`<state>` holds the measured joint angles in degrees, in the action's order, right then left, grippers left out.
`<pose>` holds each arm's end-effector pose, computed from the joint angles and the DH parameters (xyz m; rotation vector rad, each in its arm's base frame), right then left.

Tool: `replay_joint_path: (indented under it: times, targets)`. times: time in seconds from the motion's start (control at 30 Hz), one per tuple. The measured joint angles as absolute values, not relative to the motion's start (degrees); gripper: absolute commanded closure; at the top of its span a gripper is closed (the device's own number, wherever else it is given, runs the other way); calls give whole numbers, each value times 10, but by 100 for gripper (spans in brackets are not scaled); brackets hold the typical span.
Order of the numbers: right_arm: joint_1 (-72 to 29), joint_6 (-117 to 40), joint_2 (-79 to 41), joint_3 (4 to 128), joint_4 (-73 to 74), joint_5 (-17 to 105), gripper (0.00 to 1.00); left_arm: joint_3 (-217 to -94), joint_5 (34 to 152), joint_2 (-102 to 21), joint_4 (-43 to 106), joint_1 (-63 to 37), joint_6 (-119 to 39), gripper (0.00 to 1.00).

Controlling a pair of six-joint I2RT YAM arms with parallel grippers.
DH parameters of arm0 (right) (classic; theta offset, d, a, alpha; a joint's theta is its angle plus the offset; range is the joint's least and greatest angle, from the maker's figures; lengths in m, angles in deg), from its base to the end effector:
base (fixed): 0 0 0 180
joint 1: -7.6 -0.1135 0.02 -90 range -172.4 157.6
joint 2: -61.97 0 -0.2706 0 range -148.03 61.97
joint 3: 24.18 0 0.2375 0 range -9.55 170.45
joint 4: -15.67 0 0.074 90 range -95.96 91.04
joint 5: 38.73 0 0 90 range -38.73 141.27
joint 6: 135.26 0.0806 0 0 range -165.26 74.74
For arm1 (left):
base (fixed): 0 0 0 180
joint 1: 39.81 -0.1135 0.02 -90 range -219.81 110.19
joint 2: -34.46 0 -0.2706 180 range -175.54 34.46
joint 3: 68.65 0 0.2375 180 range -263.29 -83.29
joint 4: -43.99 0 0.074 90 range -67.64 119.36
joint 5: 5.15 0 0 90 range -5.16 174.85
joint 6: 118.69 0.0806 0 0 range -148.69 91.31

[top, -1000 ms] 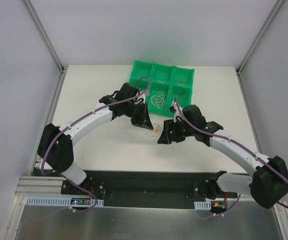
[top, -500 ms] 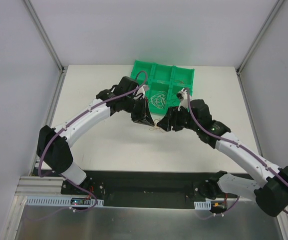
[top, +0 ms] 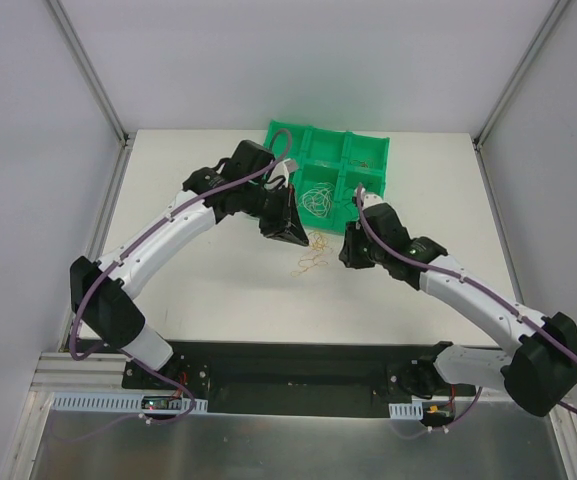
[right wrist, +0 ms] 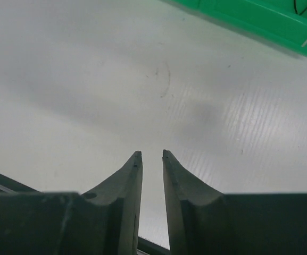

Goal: Untangle the cables

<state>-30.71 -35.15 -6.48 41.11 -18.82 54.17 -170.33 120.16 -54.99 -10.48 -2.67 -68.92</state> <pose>0.2223 0.1704 0.2577 -0.5227 2.1964 0.4029 0.2533 -0.2503 0.3404 0.2887 2.5436 -1.3312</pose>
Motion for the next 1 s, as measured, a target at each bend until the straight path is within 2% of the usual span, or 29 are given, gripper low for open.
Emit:
replay_joint_path:
  times: [0.1, 0.23, 0.33, 0.43, 0.5, 0.63, 0.83, 1.0]
  targets:
    - [-304, -365, -61, 399, -197, 534, 54, -1709, 1199, -542, -117, -28, -686, 100]
    - [-300, -388, -24, 382, -198, 464, 37, -1712, 1203, -539, -126, -32, -686, 100]
    - [-299, -409, 24, 382, -184, 400, 30, -1712, 1206, -539, -133, -38, -686, 100]
    - [-277, -420, 65, 382, -170, 332, 28, -1714, 1210, -539, -136, -43, -686, 100]
    - [-222, -405, 80, 380, -146, 270, 29, -1717, 1214, -539, -137, -43, -685, 100]
    - [-137, -342, 68, 378, -98, 200, 35, -1725, 1224, -539, -139, -46, -682, 100]
    - [-132, -249, -2, 399, -91, 143, 38, -1728, 1227, -539, -140, -46, -681, 100]
    - [-134, -231, -6, 404, -94, 135, 40, -1728, 1234, -539, -140, -46, -681, 100]
